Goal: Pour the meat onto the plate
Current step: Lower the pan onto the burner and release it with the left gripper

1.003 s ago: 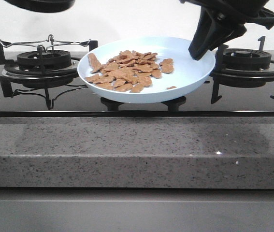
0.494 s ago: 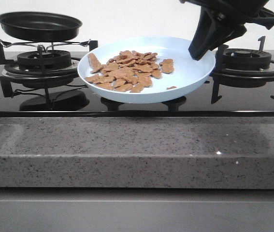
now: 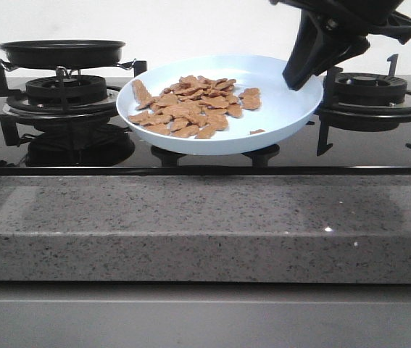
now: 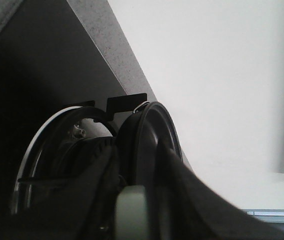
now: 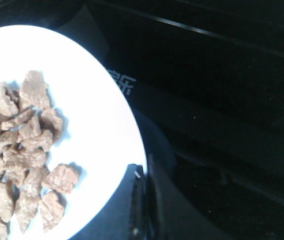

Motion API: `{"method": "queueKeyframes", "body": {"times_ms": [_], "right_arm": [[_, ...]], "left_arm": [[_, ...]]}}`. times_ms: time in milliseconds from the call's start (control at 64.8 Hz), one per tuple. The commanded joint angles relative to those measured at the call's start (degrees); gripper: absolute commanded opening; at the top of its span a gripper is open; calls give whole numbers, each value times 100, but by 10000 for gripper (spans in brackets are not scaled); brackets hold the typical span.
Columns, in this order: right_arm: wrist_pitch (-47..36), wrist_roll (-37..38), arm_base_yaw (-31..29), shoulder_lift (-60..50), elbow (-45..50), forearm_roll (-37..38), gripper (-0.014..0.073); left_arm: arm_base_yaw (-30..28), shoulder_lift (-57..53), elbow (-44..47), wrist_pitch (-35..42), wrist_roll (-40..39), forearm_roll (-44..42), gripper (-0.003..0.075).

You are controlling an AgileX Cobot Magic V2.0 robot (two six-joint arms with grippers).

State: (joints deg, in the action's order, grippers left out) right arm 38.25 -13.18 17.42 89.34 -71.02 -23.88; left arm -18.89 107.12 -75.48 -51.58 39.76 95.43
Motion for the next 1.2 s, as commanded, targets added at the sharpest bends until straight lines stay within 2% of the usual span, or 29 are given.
{"method": "queueKeyframes", "body": {"times_ms": [0,93,231,339,494,694,802,926,1049,1188], "right_arm": [[-261,-35,-18,-244,-130,-172,-120],[-261,-35,-18,-244,-130,-172,-120],[-261,-35,-18,-244,-130,-172,-120],[-261,-35,-18,-244,-130,-172,-120],[-261,-35,-18,-244,-130,-172,-120],[-261,-35,-18,-244,-130,-172,-120],[-261,-35,-18,-244,-130,-172,-120],[-261,-35,-18,-244,-130,-172,-120],[-261,-35,-18,-244,-130,-172,-120],[-261,-35,-18,-244,-130,-172,-120]], "left_arm": [[-23,-274,-185,-267,-24,214,360],[-23,-274,-185,-267,32,125,444],[-70,-309,-185,-257,65,2,508],[-230,-345,-282,-374,65,-321,520],[-560,-492,-449,-985,40,-428,519],[-936,-1022,-449,-971,-79,-855,517],[-1015,-1462,-449,-674,-256,-1707,514],[-890,-2093,-449,-321,-542,-3106,515],[-497,-2787,-449,5,-980,-4383,514],[267,-3609,-193,475,-1507,-5696,514]]}}
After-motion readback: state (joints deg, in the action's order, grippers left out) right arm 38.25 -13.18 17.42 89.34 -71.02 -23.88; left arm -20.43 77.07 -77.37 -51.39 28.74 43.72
